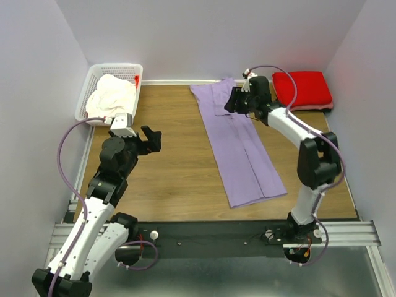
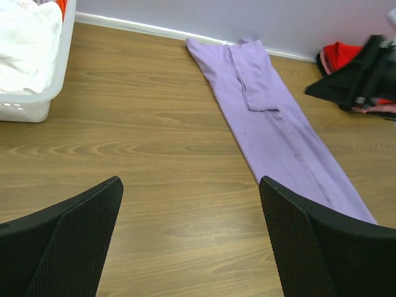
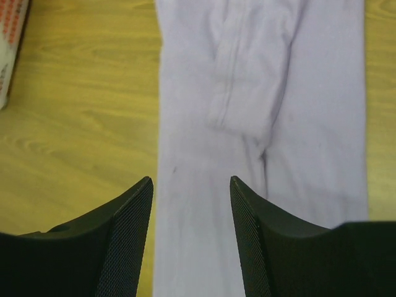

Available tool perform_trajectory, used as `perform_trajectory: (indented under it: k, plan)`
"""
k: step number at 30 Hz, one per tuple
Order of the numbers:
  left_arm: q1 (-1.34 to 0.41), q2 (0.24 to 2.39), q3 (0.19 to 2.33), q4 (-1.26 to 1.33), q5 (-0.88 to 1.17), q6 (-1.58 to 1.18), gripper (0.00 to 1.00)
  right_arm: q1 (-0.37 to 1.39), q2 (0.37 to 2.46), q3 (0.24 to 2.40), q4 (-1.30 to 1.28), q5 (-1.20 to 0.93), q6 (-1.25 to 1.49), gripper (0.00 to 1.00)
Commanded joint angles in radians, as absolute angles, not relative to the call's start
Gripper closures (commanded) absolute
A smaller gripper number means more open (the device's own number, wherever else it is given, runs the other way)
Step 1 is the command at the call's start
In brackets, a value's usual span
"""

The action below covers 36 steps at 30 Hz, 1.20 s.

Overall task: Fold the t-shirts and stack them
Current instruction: Fold the tshirt

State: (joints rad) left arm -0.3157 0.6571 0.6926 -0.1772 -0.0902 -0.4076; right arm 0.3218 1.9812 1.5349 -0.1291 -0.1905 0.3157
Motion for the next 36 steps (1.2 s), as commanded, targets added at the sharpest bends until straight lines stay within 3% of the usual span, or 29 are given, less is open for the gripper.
perform_trajectory:
  k: [1, 9, 14, 22, 29, 36]
  plan:
    - [-0.314, 0.689, 0.739, -0.152, -0.06, -0.359, 0.02, 0.391, 1.809, 1.346, -0.244, -0.118, 0.298, 0.41]
    - [-0.318, 0.733, 0.71, -0.089, -0.009, -0.281, 0.02, 0.601, 1.533, 0.889, -0.413, -0.057, 0.432, 0.46]
    - [-0.318, 0.765, 0.678, -0.071, 0.035, -0.313, 0.02, 0.692, 1.473, 0.772, -0.411, -0.035, 0.573, 0.49]
    - [-0.319, 0.764, 0.66, -0.097, 0.052, -0.353, 0.02, 0.819, 1.691, 0.801, -0.312, -0.057, 0.64, 0.54]
    - [-0.321, 0.778, 0.675, -0.14, 0.129, -0.374, 0.02, 0.934, 1.905, 1.029, -0.29, -0.101, 0.66, 0.55]
    - [-0.327, 0.798, 0.684, -0.178, 0.176, -0.382, 0.02, 0.946, 1.89, 1.15, -0.333, -0.048, 0.661, 0.53]
